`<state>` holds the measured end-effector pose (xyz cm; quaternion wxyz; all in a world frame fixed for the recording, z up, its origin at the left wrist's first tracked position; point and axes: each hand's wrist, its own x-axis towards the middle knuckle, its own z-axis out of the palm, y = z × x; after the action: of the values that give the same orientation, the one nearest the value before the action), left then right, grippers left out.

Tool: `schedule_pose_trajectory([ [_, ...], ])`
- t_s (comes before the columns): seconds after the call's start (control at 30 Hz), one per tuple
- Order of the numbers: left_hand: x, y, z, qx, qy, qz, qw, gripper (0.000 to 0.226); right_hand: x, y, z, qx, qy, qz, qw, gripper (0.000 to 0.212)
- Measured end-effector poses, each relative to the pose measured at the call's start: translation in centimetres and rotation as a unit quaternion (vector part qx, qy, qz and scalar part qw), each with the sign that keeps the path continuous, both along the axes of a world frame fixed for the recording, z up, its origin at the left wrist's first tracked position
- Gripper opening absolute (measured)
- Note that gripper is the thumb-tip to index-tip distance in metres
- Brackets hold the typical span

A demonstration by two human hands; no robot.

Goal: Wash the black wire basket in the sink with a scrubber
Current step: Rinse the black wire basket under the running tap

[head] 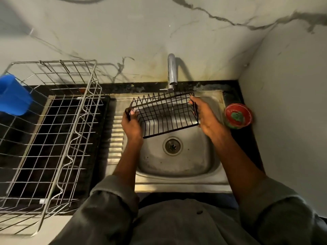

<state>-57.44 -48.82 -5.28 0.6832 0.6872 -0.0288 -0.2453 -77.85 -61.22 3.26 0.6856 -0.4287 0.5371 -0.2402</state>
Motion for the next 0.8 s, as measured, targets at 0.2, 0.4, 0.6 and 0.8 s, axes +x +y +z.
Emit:
schedule_pose_trajectory([
  [0.2,-0.3,0.7,1.4,0.045,-0.007,-0.083,0.996,0.022,-0.4,0.2,-1.7,-0.121,0.028,-0.019,0.992,0.034],
  [0.4,-1.9,-2.5,2.9,0.060,-0.024,-0.154,0.986,0.027,-3.5,-1.0,-1.8,-0.137,0.029,-0.102,0.985,0.041],
  [0.6,-3.3,-4.0,2.5,0.065,0.001,-0.192,0.979,0.035,-5.7,-2.2,-1.2,-0.137,0.040,-0.113,0.983,0.045],
  [0.8,-3.1,-2.7,1.5,0.030,0.085,-0.160,0.983,0.026,-5.4,-2.5,0.2,-0.199,0.058,-0.076,0.975,0.045],
])
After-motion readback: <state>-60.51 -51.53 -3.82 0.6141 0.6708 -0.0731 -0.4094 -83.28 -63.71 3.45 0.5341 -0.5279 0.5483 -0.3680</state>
